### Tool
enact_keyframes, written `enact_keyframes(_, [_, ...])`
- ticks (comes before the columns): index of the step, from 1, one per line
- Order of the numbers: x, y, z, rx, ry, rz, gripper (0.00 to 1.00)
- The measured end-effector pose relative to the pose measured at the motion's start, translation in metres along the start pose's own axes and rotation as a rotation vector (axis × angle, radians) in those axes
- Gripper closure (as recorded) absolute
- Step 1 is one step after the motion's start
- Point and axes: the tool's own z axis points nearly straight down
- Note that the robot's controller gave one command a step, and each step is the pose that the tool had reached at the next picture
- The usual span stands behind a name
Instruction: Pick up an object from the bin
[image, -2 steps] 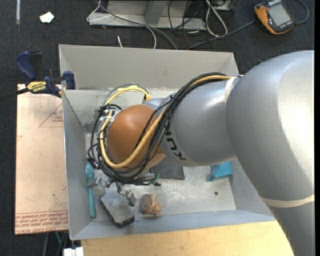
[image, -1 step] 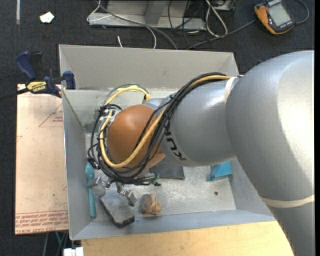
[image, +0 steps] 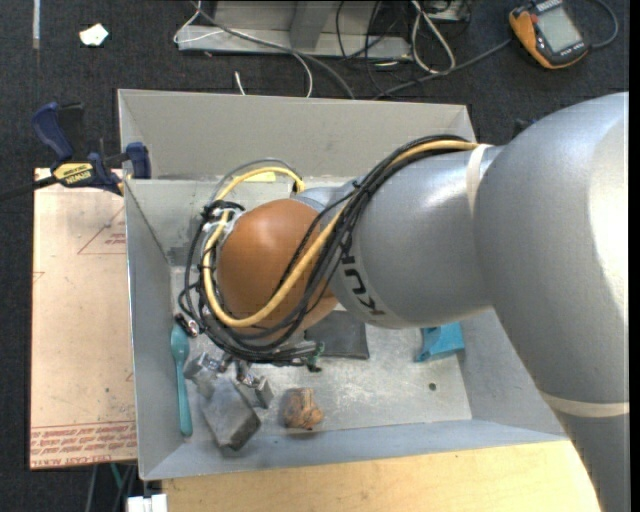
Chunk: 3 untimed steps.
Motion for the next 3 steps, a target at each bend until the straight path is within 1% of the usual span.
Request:
enact_keyframes(1, [-0.002,-0.001,-0.028,0.004,-0.007,0.002,1.0])
enact_keyframes(2, [-0.002,-0.001,-0.041,0.002,-0.005,0.004,1.0])
enact_keyframes(3, [-0.002,0.0,-0.07,0.0,-0.004,0.006,1.0])
